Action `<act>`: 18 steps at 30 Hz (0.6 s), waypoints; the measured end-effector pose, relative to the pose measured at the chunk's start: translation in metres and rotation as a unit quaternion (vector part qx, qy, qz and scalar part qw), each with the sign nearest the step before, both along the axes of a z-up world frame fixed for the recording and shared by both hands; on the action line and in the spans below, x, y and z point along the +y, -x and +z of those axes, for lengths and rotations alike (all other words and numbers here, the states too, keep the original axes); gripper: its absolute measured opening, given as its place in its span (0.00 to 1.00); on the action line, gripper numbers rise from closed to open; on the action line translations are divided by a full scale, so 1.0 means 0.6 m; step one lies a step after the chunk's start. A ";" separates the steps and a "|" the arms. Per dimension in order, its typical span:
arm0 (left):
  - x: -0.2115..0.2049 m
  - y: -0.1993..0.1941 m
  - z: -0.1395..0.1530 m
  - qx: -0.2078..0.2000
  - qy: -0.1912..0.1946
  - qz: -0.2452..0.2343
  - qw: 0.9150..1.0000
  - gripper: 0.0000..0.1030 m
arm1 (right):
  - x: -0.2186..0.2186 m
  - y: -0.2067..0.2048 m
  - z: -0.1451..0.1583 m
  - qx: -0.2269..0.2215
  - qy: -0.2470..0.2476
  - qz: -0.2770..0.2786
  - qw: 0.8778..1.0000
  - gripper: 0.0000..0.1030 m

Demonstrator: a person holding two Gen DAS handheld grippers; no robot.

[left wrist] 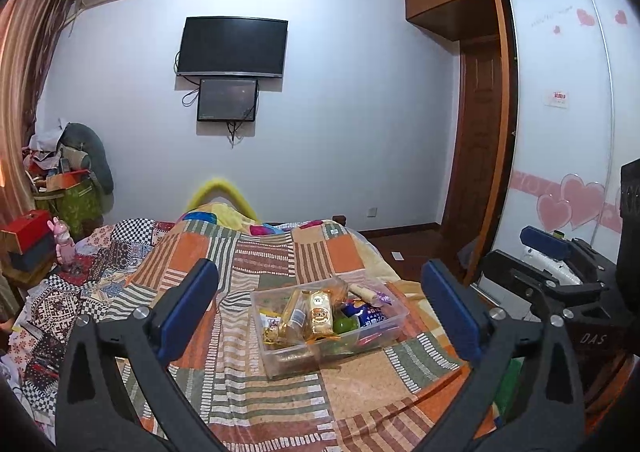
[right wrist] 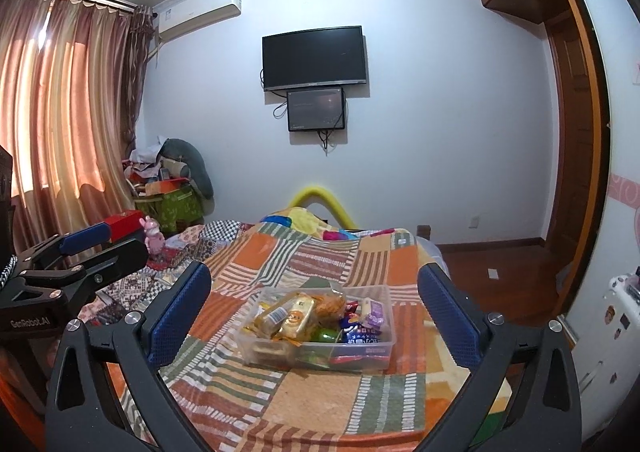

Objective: Organize snacks

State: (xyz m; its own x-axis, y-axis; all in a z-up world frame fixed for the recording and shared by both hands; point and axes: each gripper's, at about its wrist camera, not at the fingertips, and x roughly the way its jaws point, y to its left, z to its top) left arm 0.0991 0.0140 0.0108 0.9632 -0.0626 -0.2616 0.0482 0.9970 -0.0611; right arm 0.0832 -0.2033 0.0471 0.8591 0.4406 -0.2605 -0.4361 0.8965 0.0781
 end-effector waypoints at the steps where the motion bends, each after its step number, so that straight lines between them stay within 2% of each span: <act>1: 0.000 0.000 -0.001 0.000 0.000 0.000 1.000 1.00 | 0.000 0.000 0.000 -0.001 0.001 0.000 1.000 1.00; 18: 0.000 -0.004 -0.003 0.004 0.002 -0.009 1.000 1.00 | -0.009 0.000 -0.001 -0.001 0.001 -0.006 1.000 1.00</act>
State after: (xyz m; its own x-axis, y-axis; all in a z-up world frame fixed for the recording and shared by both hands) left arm 0.1013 0.0142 0.0091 0.9600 -0.0808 -0.2681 0.0657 0.9957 -0.0648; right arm 0.0831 -0.2087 0.0467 0.8648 0.4296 -0.2599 -0.4253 0.9019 0.0756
